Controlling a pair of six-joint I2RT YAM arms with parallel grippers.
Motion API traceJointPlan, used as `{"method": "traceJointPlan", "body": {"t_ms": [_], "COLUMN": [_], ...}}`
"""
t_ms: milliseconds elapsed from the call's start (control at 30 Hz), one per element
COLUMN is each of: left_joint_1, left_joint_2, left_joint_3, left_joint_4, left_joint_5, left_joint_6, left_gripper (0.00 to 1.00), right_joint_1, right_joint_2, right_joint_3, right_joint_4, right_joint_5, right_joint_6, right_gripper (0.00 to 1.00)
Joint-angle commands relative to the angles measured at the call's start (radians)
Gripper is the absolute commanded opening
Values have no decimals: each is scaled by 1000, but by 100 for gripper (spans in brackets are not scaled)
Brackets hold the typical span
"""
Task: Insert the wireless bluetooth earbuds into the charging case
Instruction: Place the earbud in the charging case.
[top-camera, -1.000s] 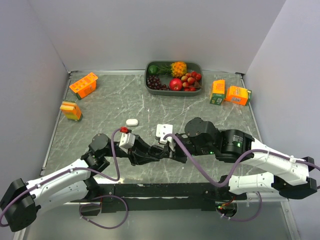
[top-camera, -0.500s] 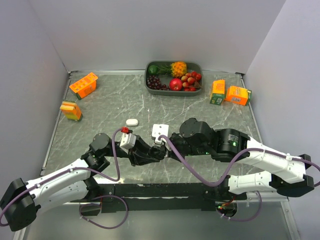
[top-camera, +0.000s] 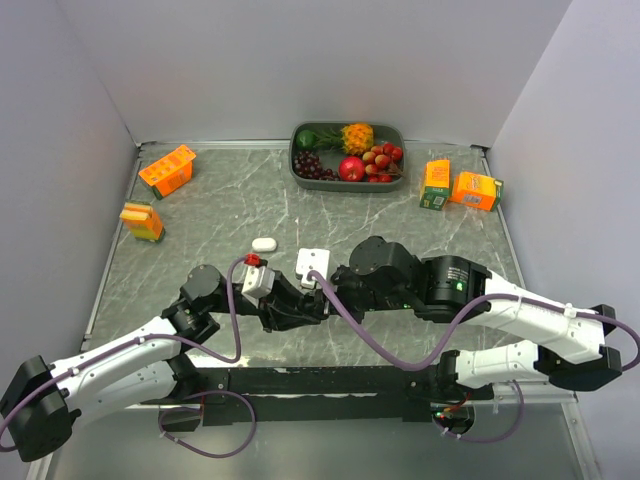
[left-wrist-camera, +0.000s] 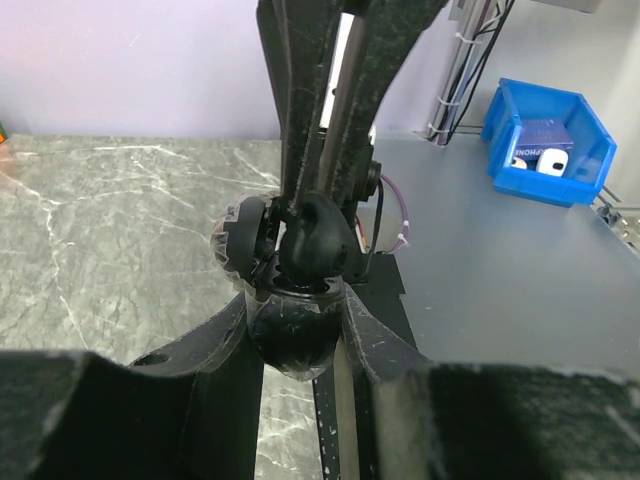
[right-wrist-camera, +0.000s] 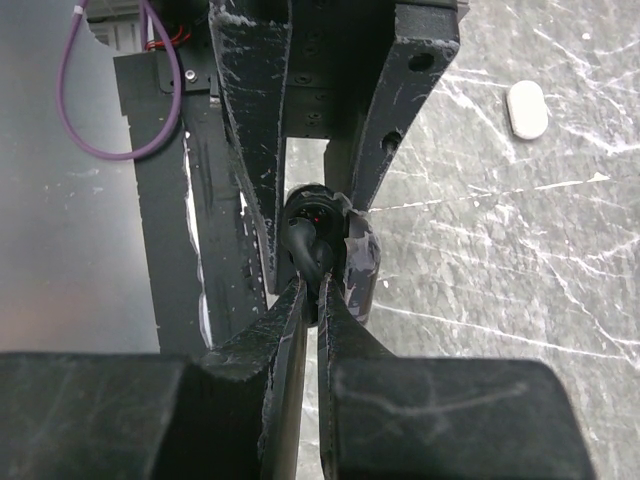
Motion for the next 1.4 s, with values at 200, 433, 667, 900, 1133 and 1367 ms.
{"method": "traceJointPlan", "body": {"t_ms": [200, 433, 667, 900, 1133, 1367], "left_joint_1": [-8, -9, -9, -11, -18, -25], "left_joint_2": [-19, -33, -41, -66, -82, -101], "left_joint_3": [39, 34, 28, 17, 19, 16], "left_joint_4": [8, -1, 5, -1, -33, -63], "left_joint_5": [-43, -75, -92, -141, -201, -261], "left_joint_6": [41, 54, 55, 74, 110, 141], "left_gripper": [1, 1, 1, 1, 1, 1], "right_joint_1": [13, 13, 11, 11, 11, 11], "right_joint_2": [18, 23, 33, 56, 98, 136], "right_joint_3": [55, 63, 69, 96, 132, 170], "right_joint_4": [-28, -39, -53, -71, -103, -137], "right_joint_5": [33, 45, 55, 62, 65, 91], "right_joint_6": [11, 20, 28, 42, 60, 79], "right_gripper": [0, 0, 0, 0, 0, 0]}}
